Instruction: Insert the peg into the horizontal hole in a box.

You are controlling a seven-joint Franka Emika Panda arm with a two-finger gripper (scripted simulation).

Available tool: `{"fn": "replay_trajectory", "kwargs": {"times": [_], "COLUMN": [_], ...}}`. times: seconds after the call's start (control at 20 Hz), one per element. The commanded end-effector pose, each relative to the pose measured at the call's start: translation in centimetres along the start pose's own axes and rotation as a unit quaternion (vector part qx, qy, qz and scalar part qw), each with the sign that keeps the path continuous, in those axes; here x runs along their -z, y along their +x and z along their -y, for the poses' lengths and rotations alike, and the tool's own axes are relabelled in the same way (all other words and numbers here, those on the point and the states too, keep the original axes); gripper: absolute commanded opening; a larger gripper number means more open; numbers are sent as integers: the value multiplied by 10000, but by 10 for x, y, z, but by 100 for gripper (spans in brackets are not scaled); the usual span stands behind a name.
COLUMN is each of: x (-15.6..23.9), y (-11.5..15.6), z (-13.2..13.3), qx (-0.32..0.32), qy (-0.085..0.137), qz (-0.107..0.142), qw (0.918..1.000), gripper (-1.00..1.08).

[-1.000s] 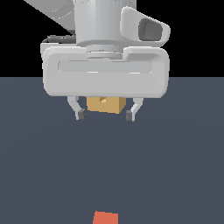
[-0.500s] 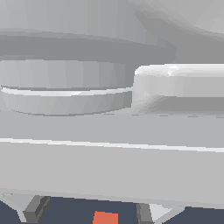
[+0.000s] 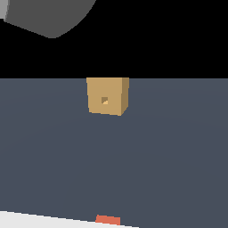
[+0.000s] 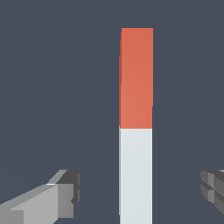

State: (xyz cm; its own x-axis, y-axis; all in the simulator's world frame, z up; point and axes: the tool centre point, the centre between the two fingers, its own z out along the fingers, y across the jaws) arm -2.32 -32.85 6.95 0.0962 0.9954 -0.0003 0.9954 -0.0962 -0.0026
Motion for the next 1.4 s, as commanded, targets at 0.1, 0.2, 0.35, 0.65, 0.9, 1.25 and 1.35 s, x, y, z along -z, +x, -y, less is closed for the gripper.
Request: {"fn": "replay_trajectory", "kwargs": {"times": [0.1, 0.2, 0.35, 0.65, 0.9, 1.25, 1.35], "x": [-4, -4, -4, -18, -44, -55, -55], "y": [-15, -19, -19, -19, -19, -20, -20], "z": [-2, -2, -2, -2, -2, -3, -3], "qx": [-18, -25, -31, -31, -30, -30, -30], "qy": [-11, -13, -10, -10, -13, -13, -13], "qz": [-2, -2, 0, 0, -2, -2, -2], "qw": [10000, 10000, 10000, 10000, 10000, 10000, 10000], "gripper": [100, 100, 100, 100, 100, 100, -100]}}
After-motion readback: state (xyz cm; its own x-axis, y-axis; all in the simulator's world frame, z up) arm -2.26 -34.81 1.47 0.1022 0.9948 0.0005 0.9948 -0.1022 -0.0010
